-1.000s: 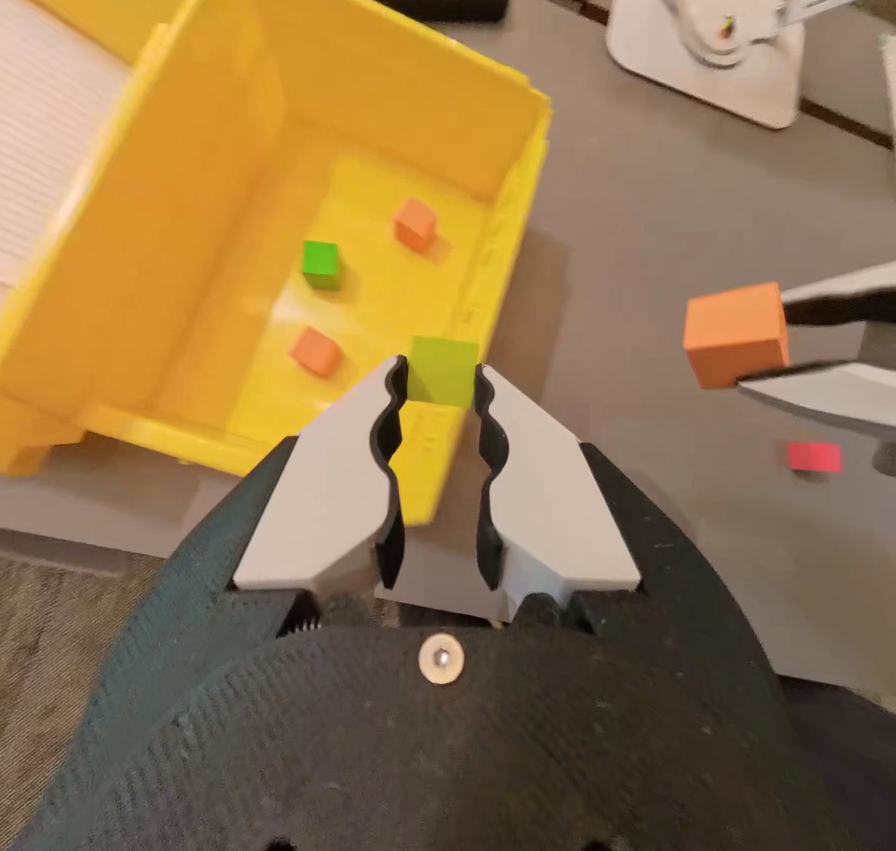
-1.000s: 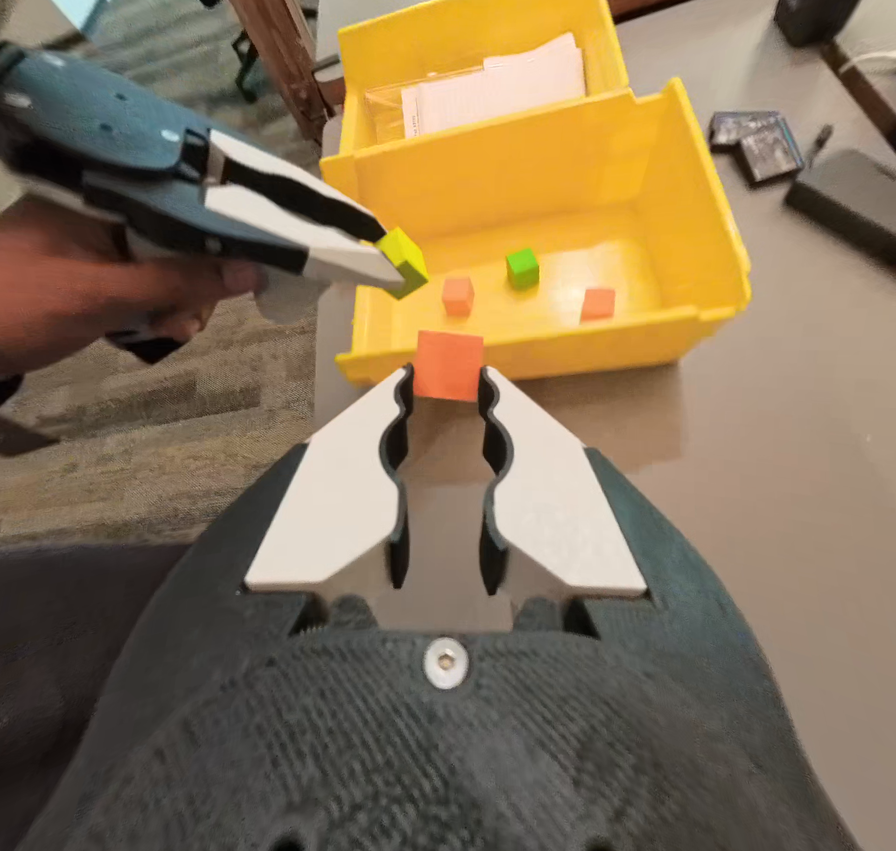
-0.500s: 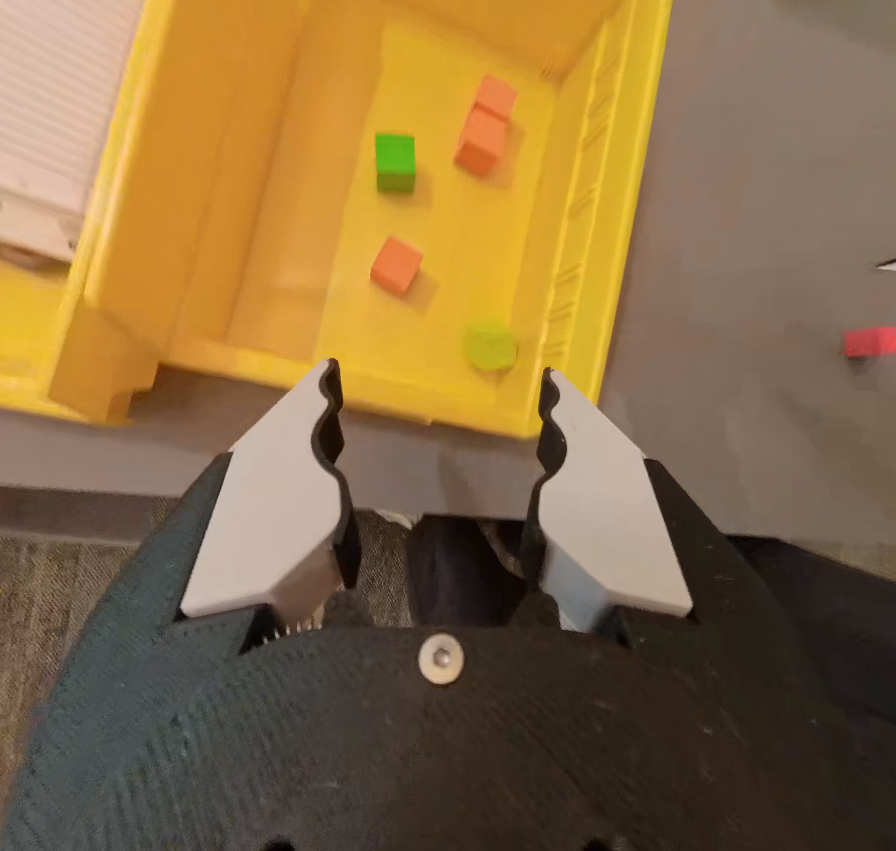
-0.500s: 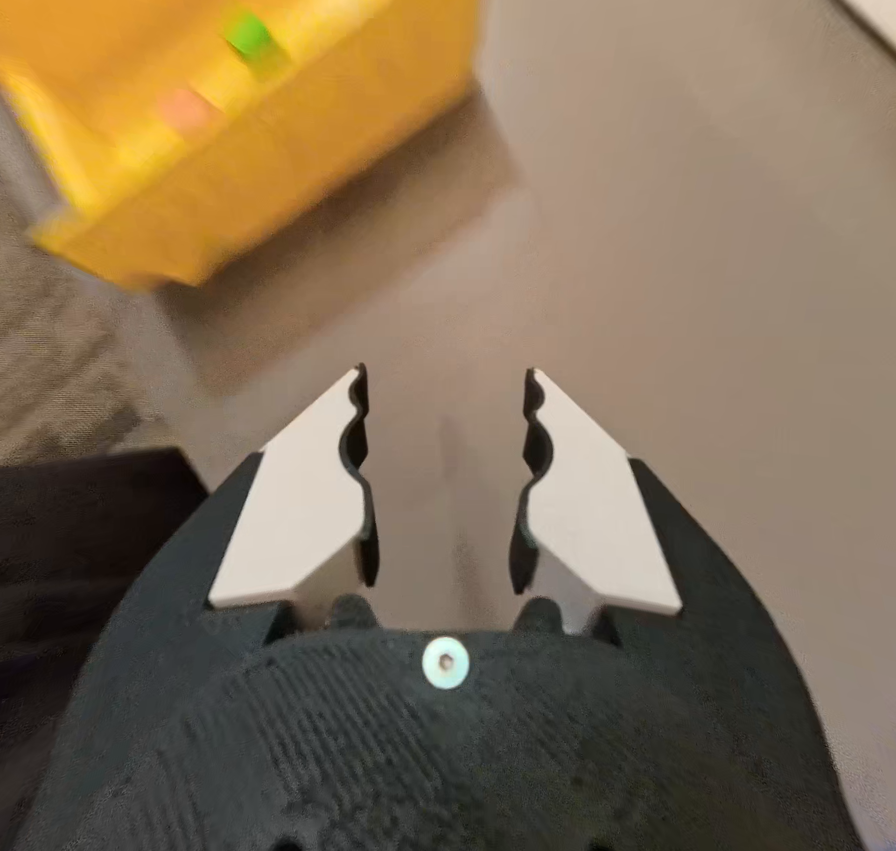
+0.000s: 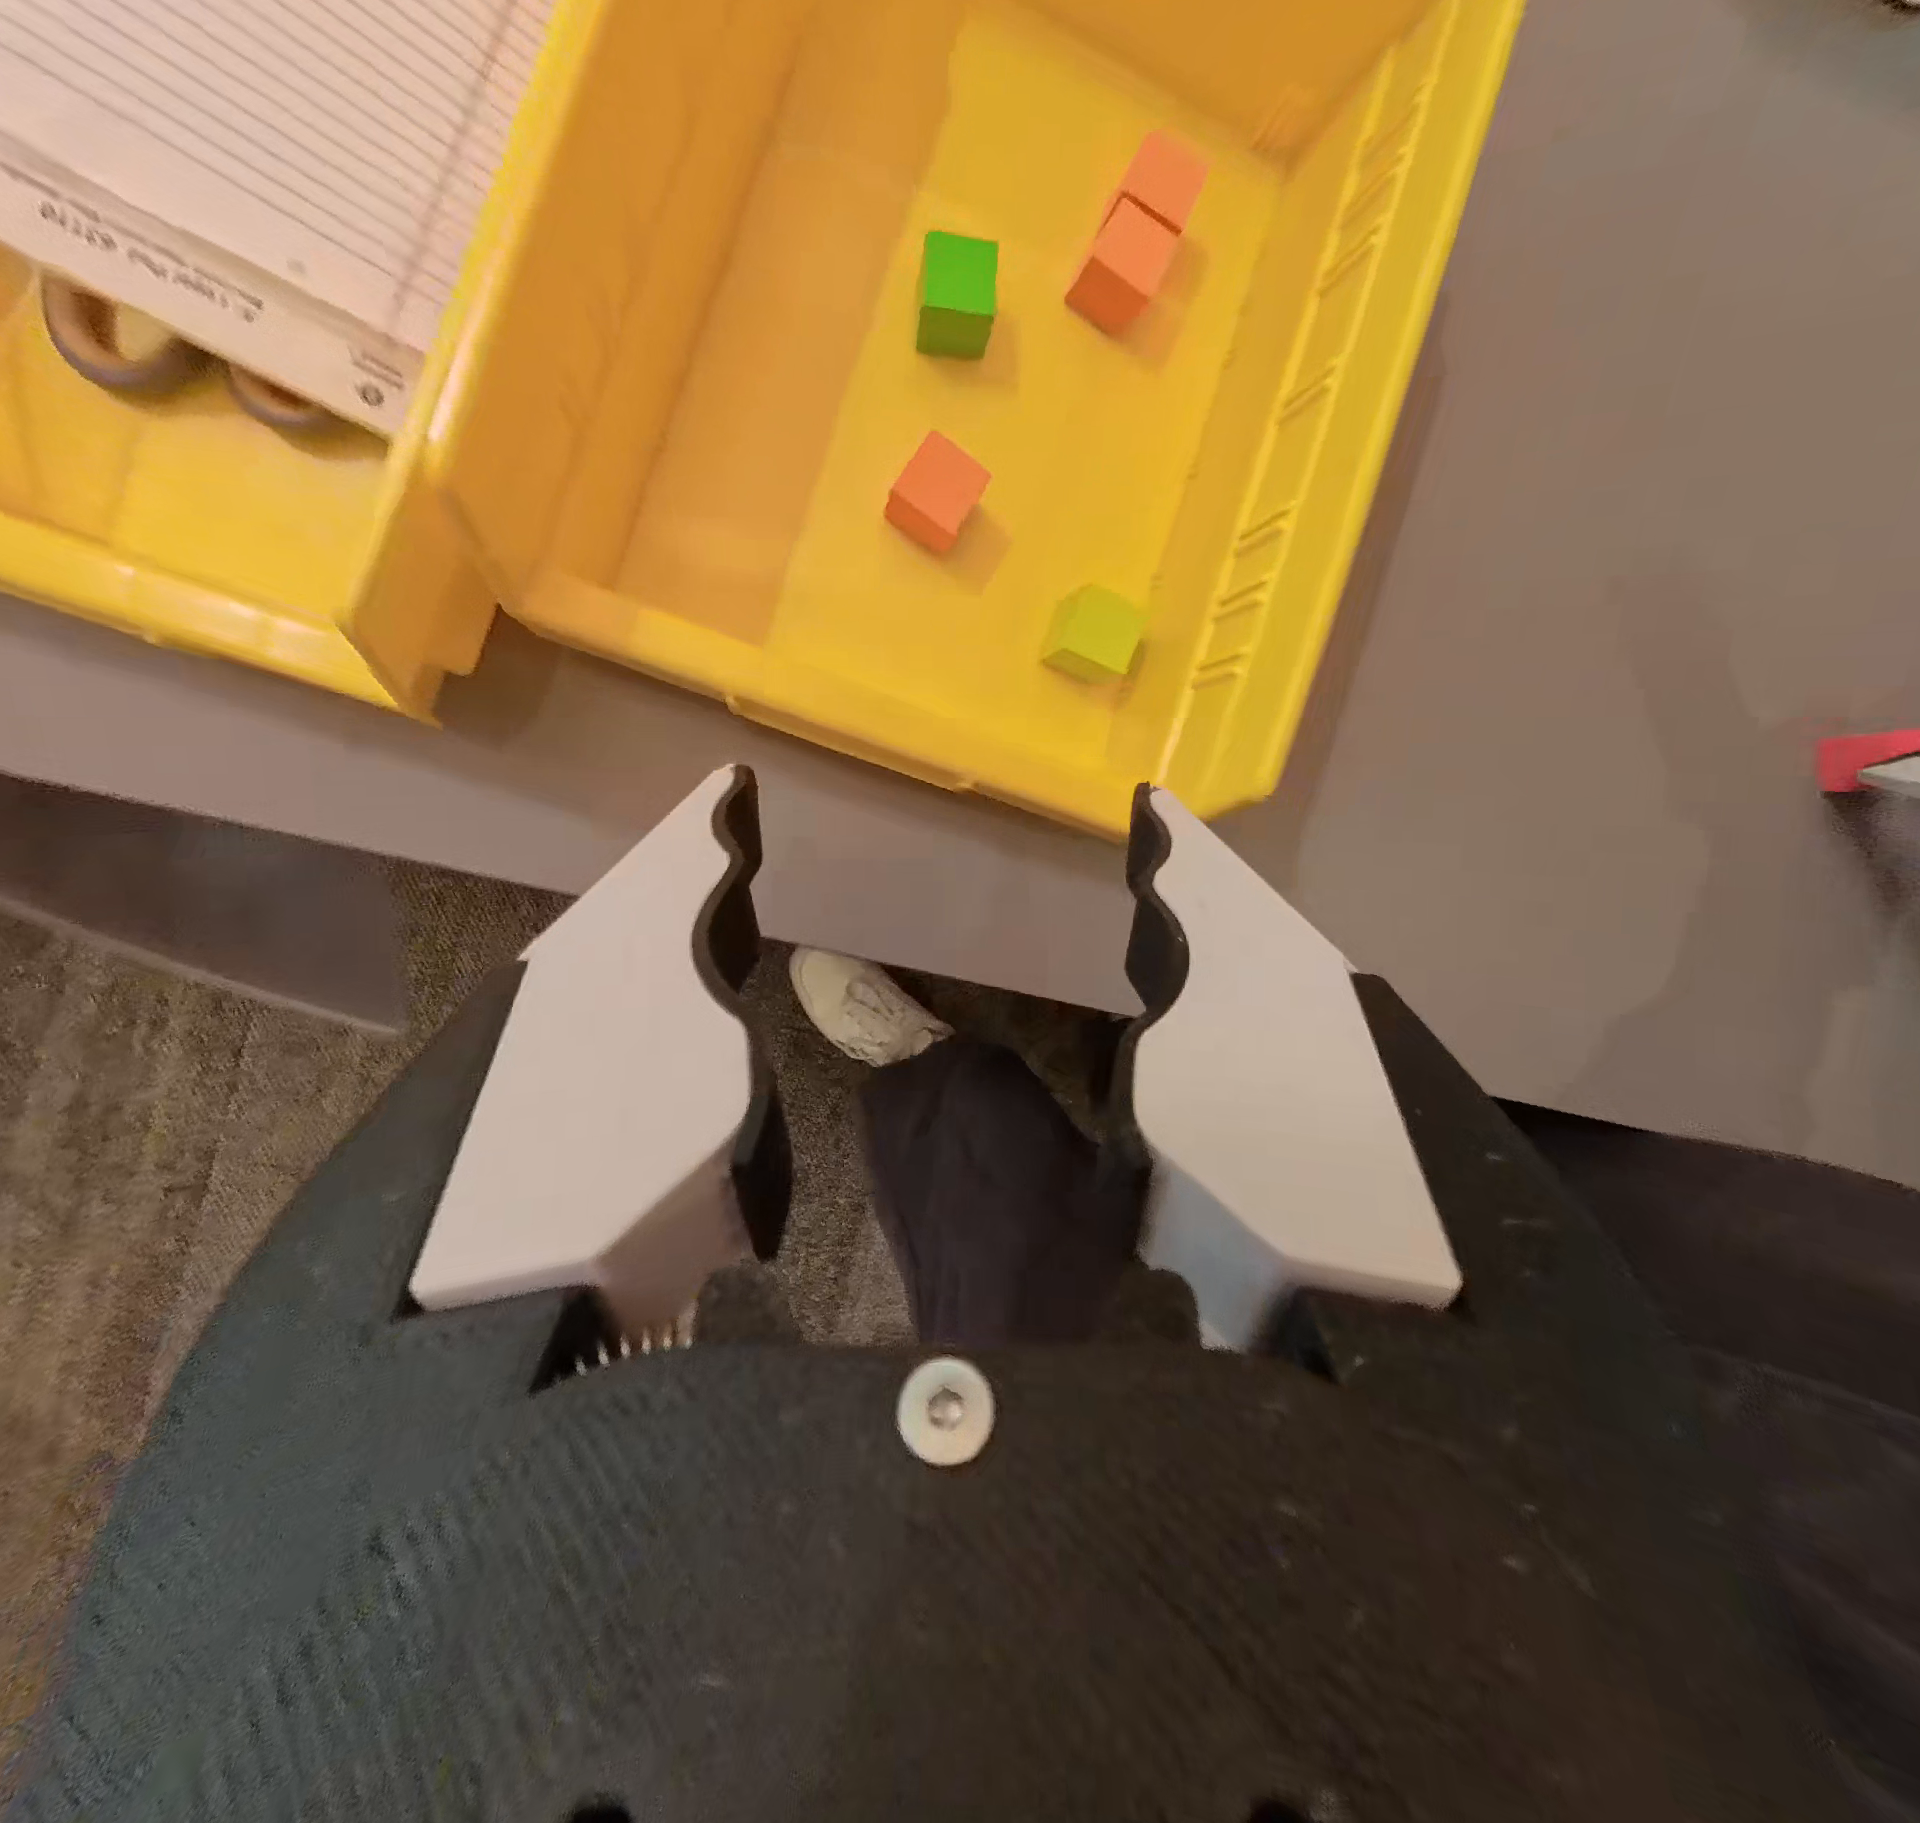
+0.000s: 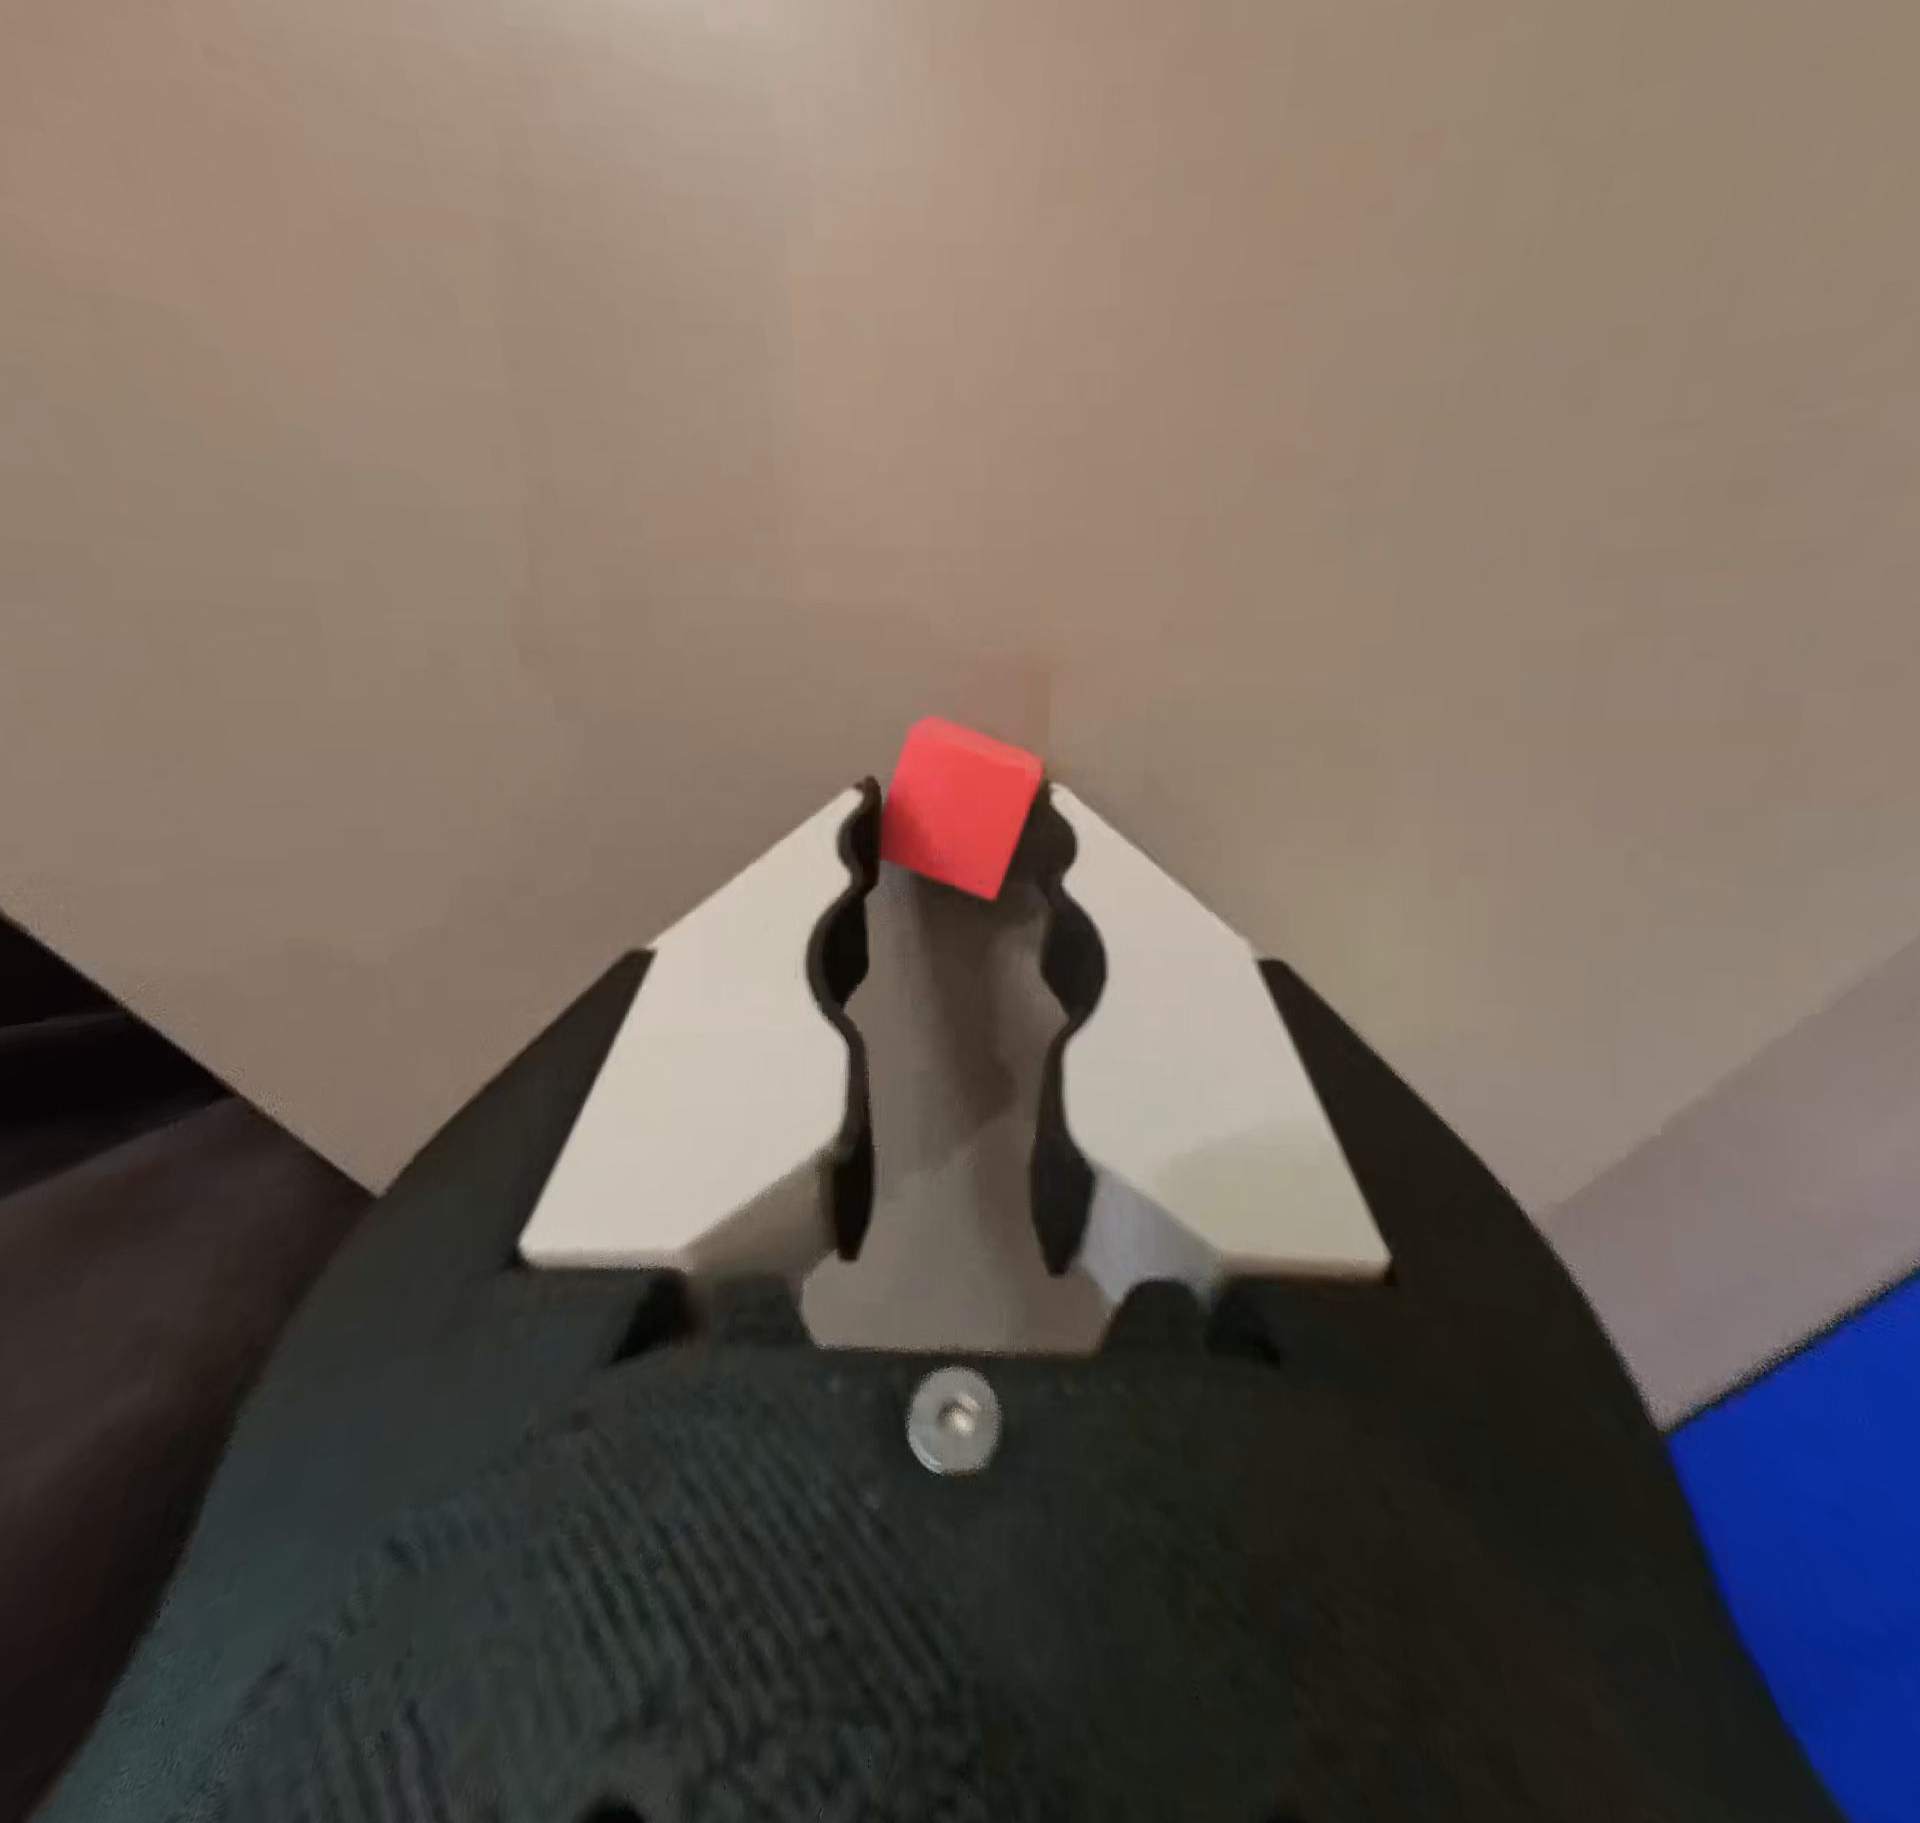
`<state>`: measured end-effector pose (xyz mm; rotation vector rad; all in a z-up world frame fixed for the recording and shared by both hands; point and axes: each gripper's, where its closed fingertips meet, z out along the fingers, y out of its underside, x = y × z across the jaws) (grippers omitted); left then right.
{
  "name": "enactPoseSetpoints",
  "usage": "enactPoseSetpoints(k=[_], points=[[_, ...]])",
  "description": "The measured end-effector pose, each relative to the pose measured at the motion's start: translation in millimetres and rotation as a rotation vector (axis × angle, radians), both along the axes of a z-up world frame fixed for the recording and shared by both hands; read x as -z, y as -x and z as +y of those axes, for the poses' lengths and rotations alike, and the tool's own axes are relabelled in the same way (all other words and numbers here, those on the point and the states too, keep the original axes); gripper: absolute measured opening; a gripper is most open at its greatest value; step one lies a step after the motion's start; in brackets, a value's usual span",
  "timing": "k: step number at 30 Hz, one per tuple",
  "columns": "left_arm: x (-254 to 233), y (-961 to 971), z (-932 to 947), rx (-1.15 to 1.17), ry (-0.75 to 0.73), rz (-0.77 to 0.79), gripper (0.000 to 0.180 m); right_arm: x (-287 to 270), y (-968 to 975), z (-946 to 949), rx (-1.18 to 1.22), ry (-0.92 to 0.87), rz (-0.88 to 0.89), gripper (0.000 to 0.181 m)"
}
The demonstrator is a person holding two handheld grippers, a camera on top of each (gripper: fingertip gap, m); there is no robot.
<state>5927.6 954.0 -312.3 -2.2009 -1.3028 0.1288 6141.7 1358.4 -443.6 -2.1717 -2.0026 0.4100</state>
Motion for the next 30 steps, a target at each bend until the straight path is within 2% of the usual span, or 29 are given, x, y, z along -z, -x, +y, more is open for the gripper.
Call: enactPoseSetpoints(k=[3, 7, 12, 15, 17, 18, 21, 23, 24, 28, 30], points=[[0, -34, -1, -0.063, 0.025, -0.01, 0.068, -26, 30, -12, -0.093, 0.094, 0.115, 0.027], [2, -93, -6, -0.164, 0.013, -0.045, 0.067, -105, 105, -77, -0.321, 0.223, 0.377, 0.027], [4, -150, -36, -0.286, 0.047, -0.026, 0.067, -193, 191, -206, -0.687, 0.248, 0.591, 0.027], [3, -174, -65, -0.396, 0.032, -0.014, 0.066, -188, 235, -247, -0.734, 0.2, 0.585, 0.033], [4, -186, -91, -0.471, 0.02, -0.011, 0.065, -172, 258, -254, -0.695, 0.133, 0.548, 0.056], [3, -190, -107, -0.509, 0.015, -0.006, 0.065, -168, 261, -257, -0.679, 0.128, 0.531, 0.061], [1, -198, -158, -0.622, -0.009, 0.016, 0.065, -171, 256, -259, -0.608, 0.124, 0.578, 0.062], [1, -202, -195, -0.683, -0.027, 0.02, 0.065, -166, 242, -248, -0.556, 0.055, 0.596, 0.064], [0, -203, -214, -0.713, -0.028, 0.021, 0.064, -161, 233, -240, -0.533, -0.009, 0.589, 0.072], [-9, -205, -288, -0.789, -0.014, 0.068, 0.062, -158, 196, -197, -0.482, -0.477, 0.572, 0.073], [-13, -201, -316, -0.801, -0.017, 0.076, 0.061, -158, 185, -191, -0.456, -0.619, 0.566, 0.073]])
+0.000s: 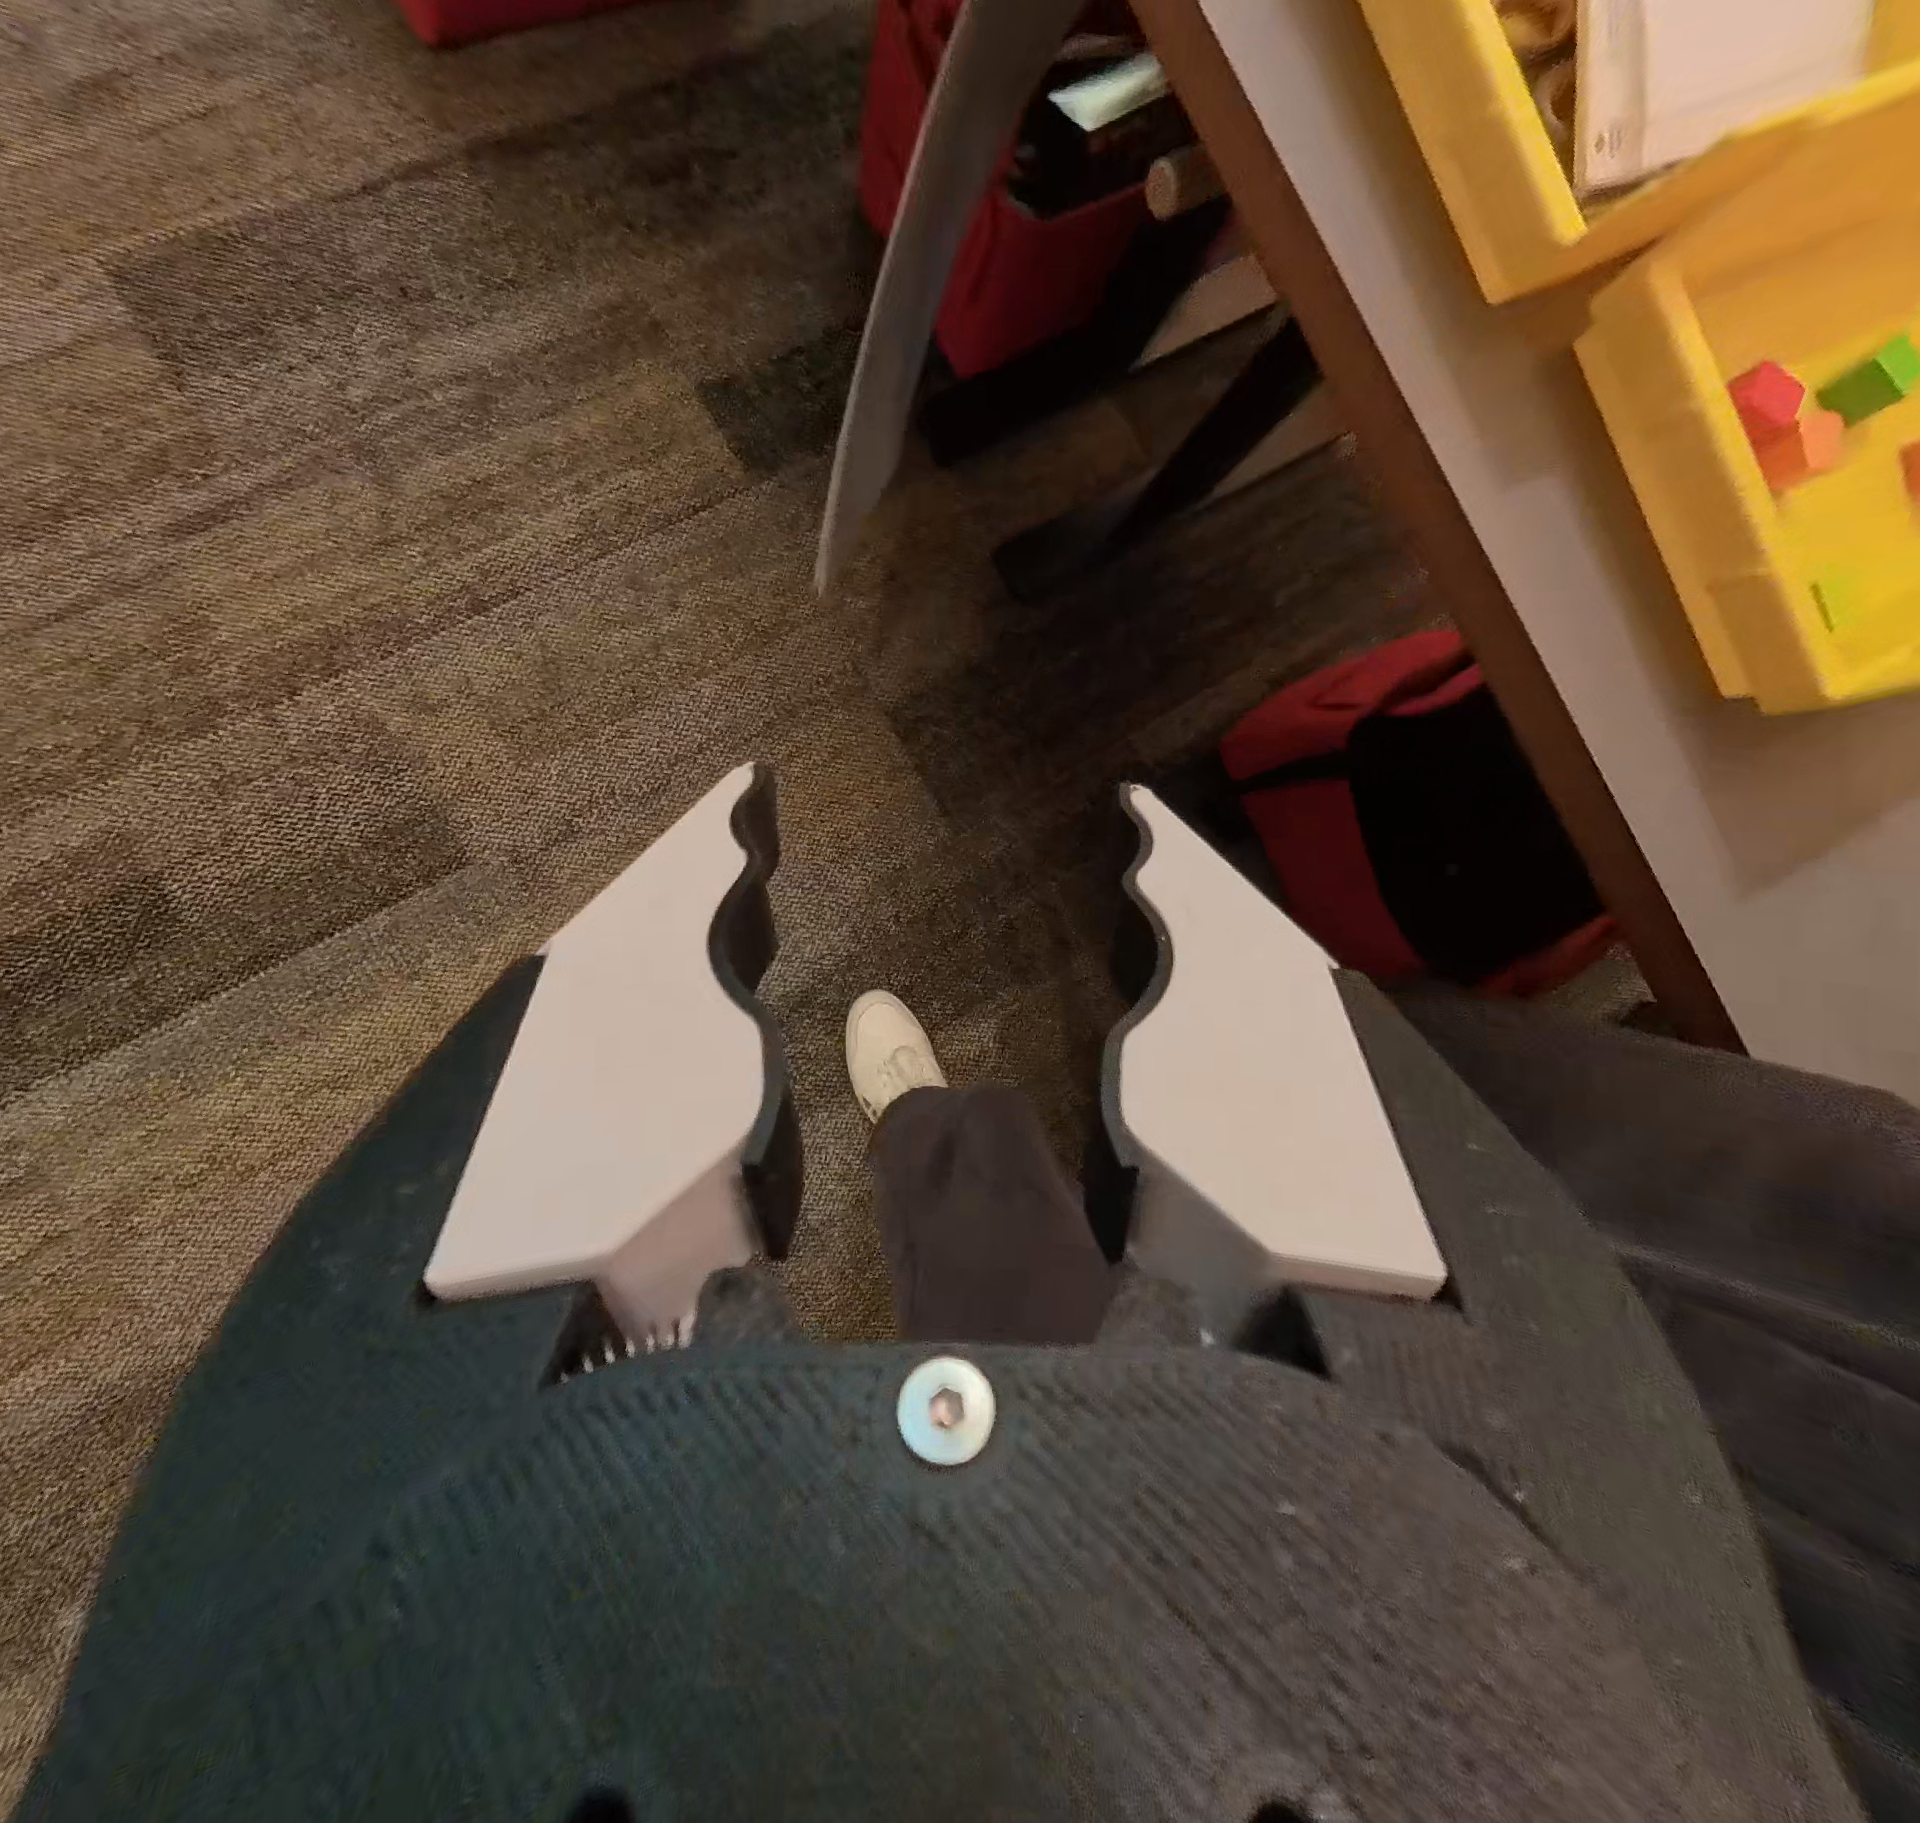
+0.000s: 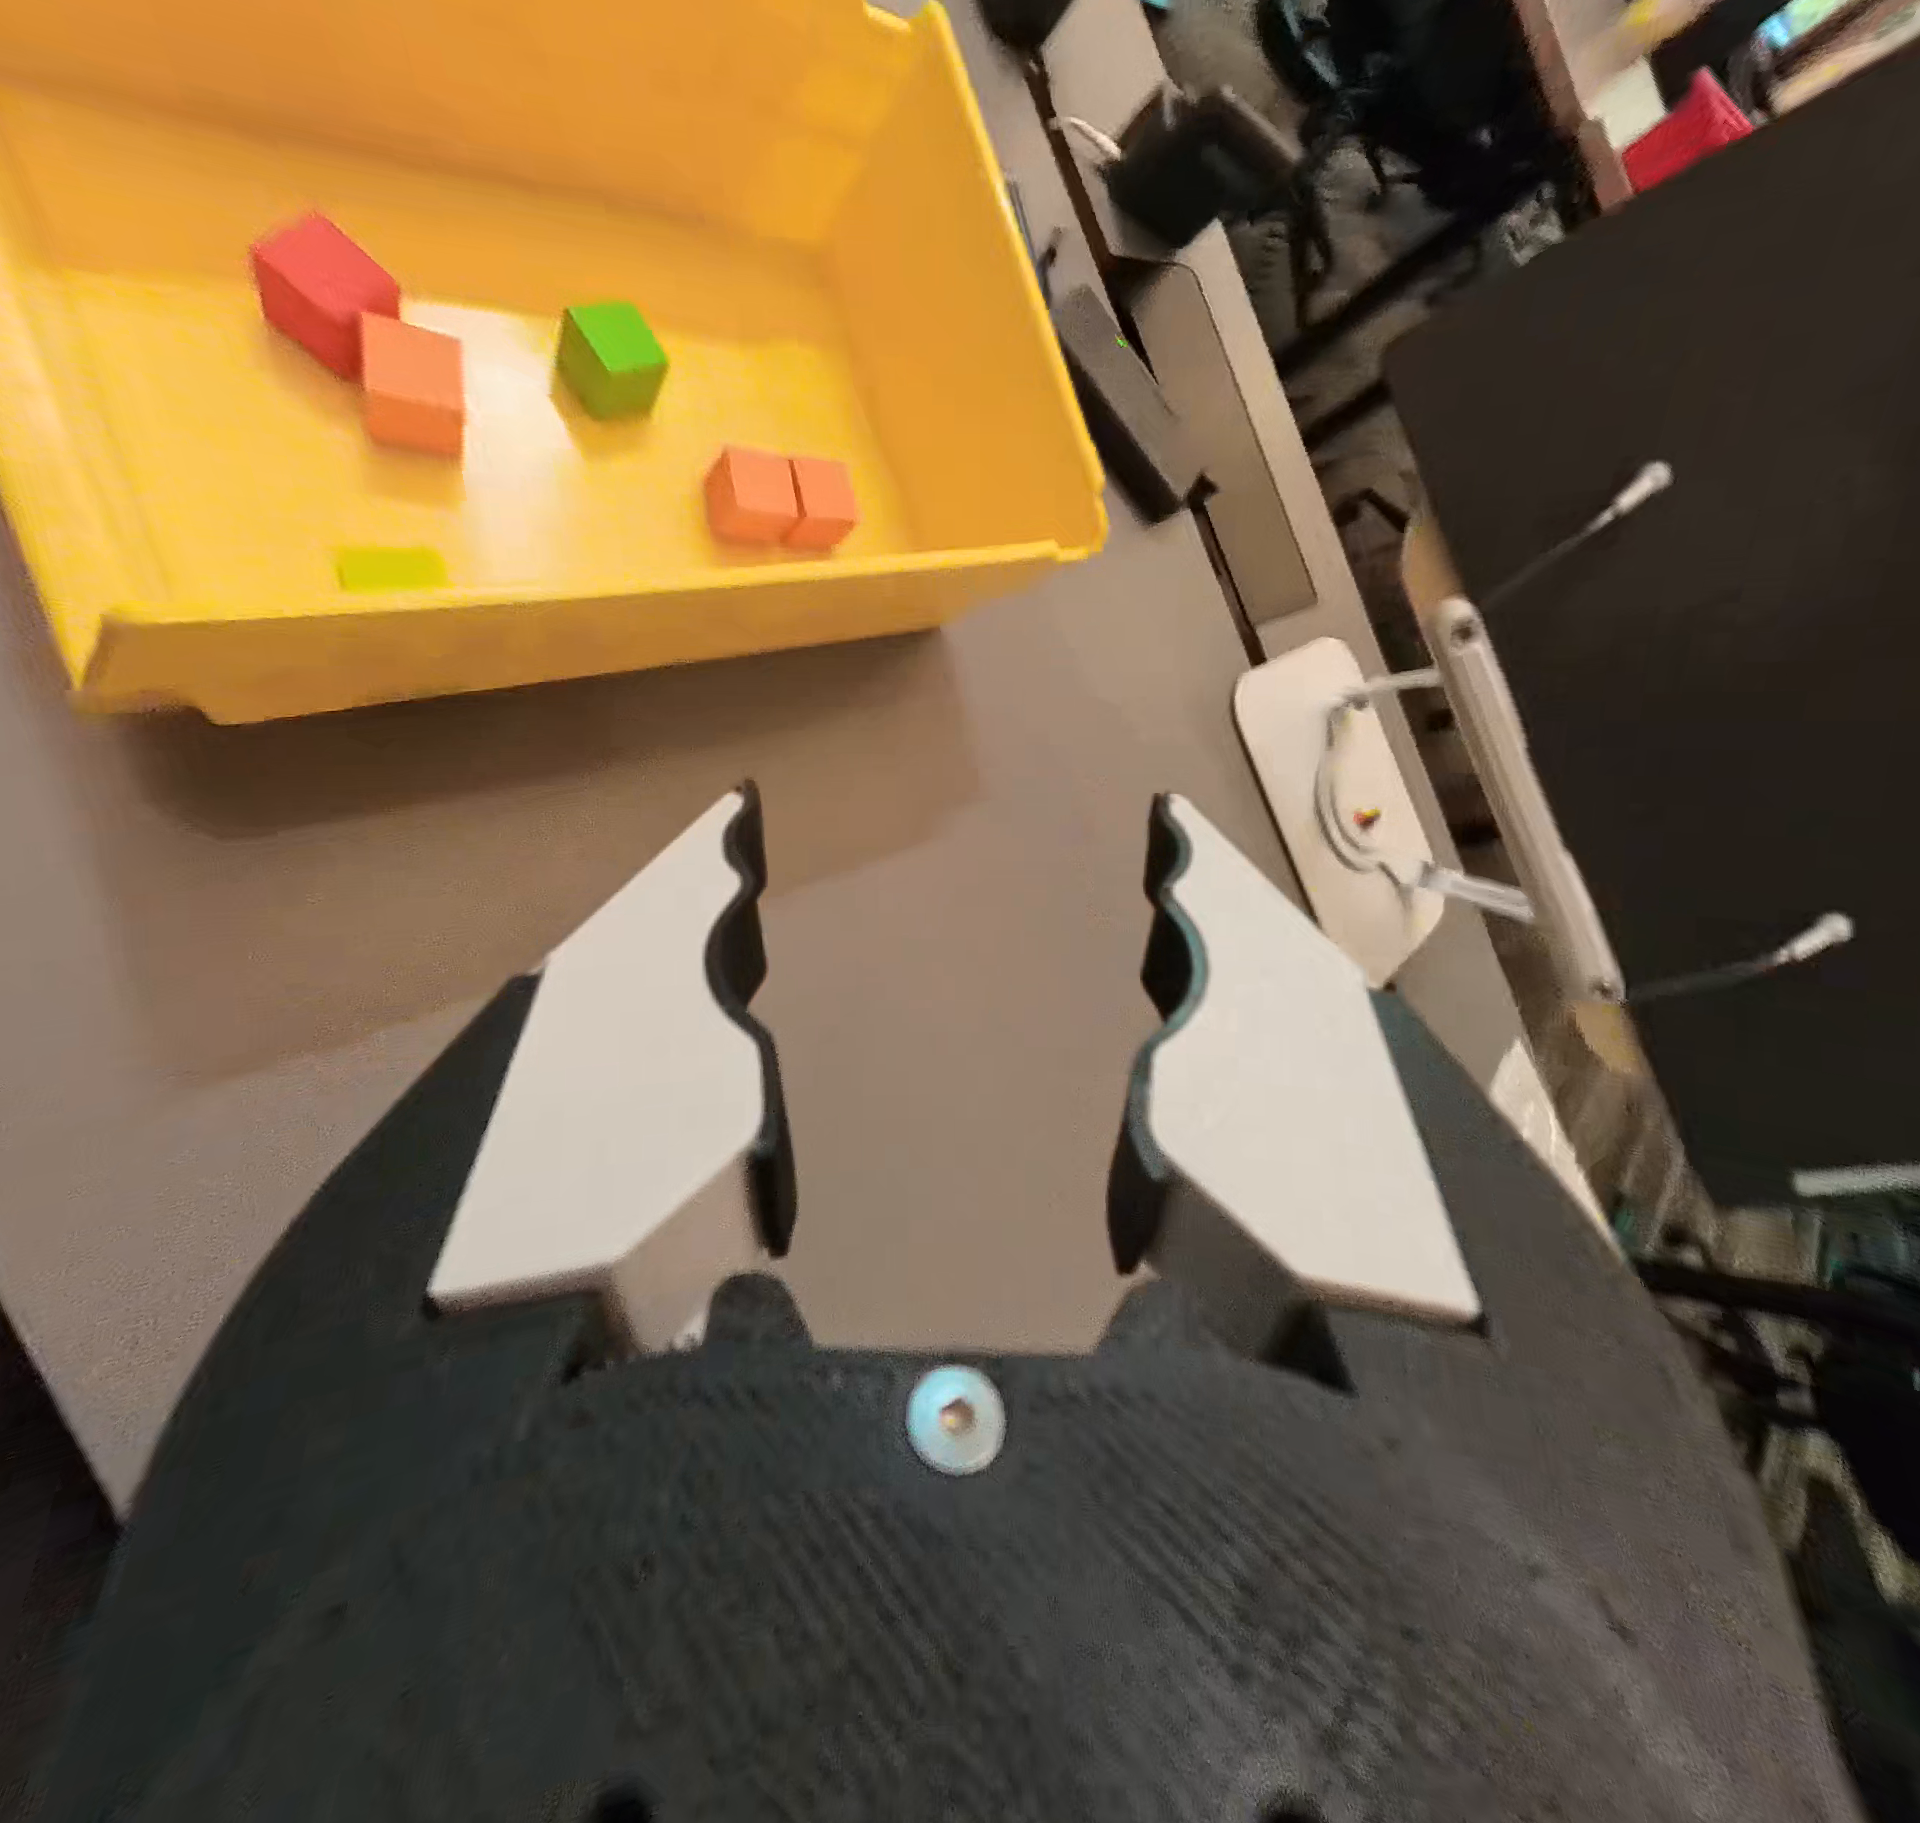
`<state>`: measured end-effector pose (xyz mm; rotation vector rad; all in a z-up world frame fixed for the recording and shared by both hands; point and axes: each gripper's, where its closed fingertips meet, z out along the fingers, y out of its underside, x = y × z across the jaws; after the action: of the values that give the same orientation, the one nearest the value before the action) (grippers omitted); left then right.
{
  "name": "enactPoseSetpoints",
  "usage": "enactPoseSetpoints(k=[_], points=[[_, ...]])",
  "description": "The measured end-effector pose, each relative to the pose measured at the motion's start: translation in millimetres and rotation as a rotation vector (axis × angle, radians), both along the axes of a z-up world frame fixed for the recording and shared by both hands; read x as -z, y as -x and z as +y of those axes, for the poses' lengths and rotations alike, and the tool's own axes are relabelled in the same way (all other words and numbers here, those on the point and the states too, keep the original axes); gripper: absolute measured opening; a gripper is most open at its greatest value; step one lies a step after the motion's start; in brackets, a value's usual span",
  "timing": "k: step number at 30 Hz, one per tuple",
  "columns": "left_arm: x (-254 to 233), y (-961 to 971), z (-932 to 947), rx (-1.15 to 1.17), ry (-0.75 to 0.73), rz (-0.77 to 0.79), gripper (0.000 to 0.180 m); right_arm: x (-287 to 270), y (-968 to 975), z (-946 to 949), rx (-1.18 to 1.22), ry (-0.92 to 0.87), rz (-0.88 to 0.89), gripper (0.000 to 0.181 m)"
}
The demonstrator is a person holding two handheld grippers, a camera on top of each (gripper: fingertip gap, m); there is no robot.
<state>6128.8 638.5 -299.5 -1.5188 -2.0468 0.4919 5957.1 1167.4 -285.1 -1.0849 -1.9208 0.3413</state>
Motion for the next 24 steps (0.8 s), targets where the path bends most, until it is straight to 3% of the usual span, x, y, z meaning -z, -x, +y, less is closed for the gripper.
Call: enactPoseSetpoints(k=[2, 4, 8, 11, 15, 19, 24], points=[[-1, 6, -14, 0.015, -0.028, -0.001, 0.06, 10, -6, -3, 0.092, 0.062, -0.015, 0.076], [-1, 14, -21, 0.052, -0.024, -0.029, 0.06, 26, -8, -15, 0.201, 0.289, -0.086, 0.092], [-9, 42, -33, 0.081, 0.092, -0.026, 0.061, 31, 15, -43, 0.247, 0.726, -0.164, 0.1], [-14, 62, -26, 0.014, 0.073, -0.016, 0.062, 29, 43, -39, 0.285, 0.767, -0.147, 0.101], [-19, 83, 19, 0.036, -0.011, 0.017, 0.062, 66, 56, -45, 0.377, 0.771, -0.319, 0.115], [-8, 78, 30, 0.138, 0.183, -0.092, 0.064, 96, 65, -62, 0.359, 0.808, -0.444, 0.107], [-14, 72, 39, 0.076, 0.148, -0.079, 0.064, 121, 66, -80, 0.326, 0.938, -0.6, 0.086]])
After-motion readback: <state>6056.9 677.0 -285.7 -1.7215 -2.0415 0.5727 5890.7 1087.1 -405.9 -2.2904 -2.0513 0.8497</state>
